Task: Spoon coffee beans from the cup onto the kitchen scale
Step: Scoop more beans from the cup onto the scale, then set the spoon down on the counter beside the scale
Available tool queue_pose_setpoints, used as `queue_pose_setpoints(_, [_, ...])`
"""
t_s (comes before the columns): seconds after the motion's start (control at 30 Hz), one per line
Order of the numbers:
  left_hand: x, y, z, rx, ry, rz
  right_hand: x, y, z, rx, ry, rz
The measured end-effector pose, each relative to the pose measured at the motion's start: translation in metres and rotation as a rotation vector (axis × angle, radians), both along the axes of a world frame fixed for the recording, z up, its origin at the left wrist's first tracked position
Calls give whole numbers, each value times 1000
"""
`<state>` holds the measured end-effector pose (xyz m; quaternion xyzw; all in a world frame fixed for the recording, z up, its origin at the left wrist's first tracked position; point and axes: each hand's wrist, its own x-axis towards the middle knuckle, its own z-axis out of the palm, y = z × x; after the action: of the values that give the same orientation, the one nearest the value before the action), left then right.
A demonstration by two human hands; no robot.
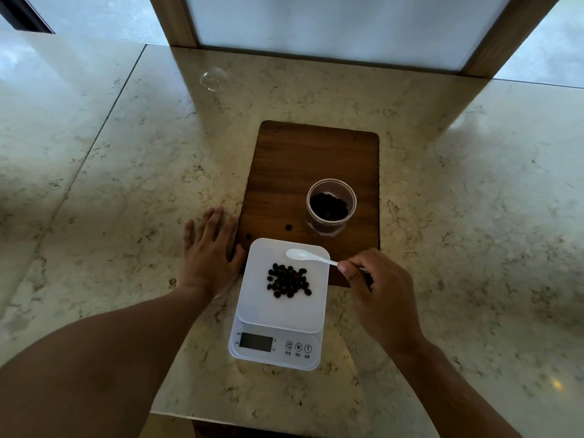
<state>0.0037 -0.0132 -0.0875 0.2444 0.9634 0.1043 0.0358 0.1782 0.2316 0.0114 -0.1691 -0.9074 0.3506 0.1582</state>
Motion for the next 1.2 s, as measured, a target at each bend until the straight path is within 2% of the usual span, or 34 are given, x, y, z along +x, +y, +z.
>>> queue_pose_setpoints(0.13, [0,1,0,0,1,-1,20,-1,-8,-139,18,-196])
queue_pose_setpoints(0.3, [1,1,3,-5,-9,0,59,-4,-33,-210,-86,-478])
queue_pose_setpoints(0.47, [2,2,6,9,-11,-6,69,-8,-53,-234,-199,-601])
queue_pose_setpoints(0.67, [2,2,5,23,-7,-4,62,-11,-55,-153,-302,-471])
queue_pose_setpoints(0.87, [1,2,4,29,3,-8,55,-12,-47,104,-510,-302])
queue_pose_setpoints(1.2, [-2,1,-2,17,6,-7,43,-9,-41,265,-569,-220])
